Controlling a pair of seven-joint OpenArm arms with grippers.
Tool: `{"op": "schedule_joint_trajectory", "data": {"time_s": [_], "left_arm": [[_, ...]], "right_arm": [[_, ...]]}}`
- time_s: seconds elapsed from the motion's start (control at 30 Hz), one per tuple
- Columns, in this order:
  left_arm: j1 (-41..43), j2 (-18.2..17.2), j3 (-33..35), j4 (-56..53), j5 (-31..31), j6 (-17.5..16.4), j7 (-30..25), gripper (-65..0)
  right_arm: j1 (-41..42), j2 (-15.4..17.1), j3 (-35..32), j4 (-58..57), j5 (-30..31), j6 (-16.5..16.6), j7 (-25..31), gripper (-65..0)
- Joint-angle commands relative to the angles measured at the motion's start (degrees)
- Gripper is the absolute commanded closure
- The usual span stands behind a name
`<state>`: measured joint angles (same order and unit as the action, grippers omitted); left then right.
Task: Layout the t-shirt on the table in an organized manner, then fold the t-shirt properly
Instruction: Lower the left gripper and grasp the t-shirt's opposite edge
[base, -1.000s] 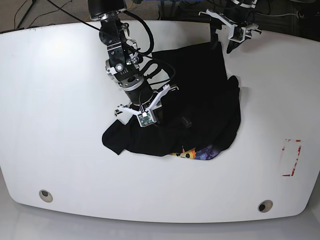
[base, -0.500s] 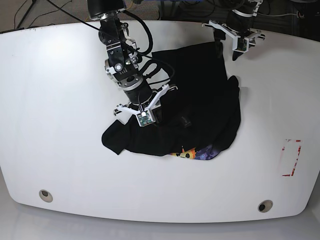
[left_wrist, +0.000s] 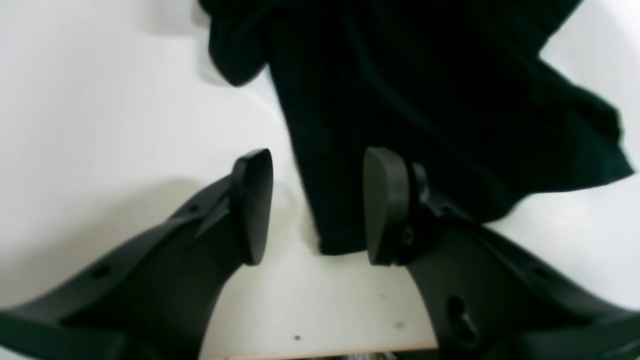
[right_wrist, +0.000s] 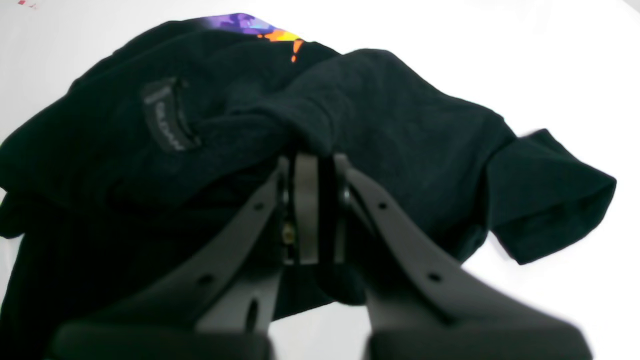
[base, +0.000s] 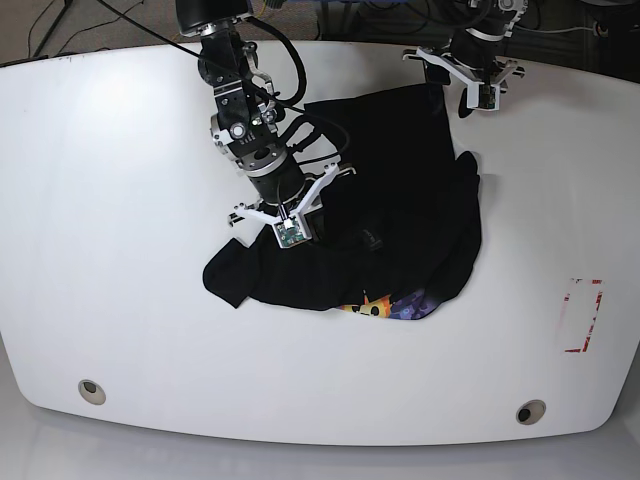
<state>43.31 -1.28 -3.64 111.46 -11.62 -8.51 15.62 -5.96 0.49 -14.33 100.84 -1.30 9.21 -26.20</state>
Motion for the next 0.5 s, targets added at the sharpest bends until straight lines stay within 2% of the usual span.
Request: {"op": "schedule_joint_trajectory", "data": {"time_s": [0.0,0.2,0.47], "left_arm": [[-0.10,0.00,-1.33,0.85,-3.11,-1.38,0.78,-28.2],[-1.24,0.09,-3.53,0.50,-7.50,-2.17,5.35,-28.2],[-1.24,0.09,-3.70,-0.47,-7.86,-2.17,7.37,-28.1]], "right_arm": [[0.64,-0.18,-0.05,1.36,-0.06,0.24,1.36,0.0],[0.64,-0.18,-0.05,1.36,-0.06,0.24,1.36,0.0],[0.64,-0.18,-0.05,1.36,-0.06,0.24,1.36,0.0]]}}
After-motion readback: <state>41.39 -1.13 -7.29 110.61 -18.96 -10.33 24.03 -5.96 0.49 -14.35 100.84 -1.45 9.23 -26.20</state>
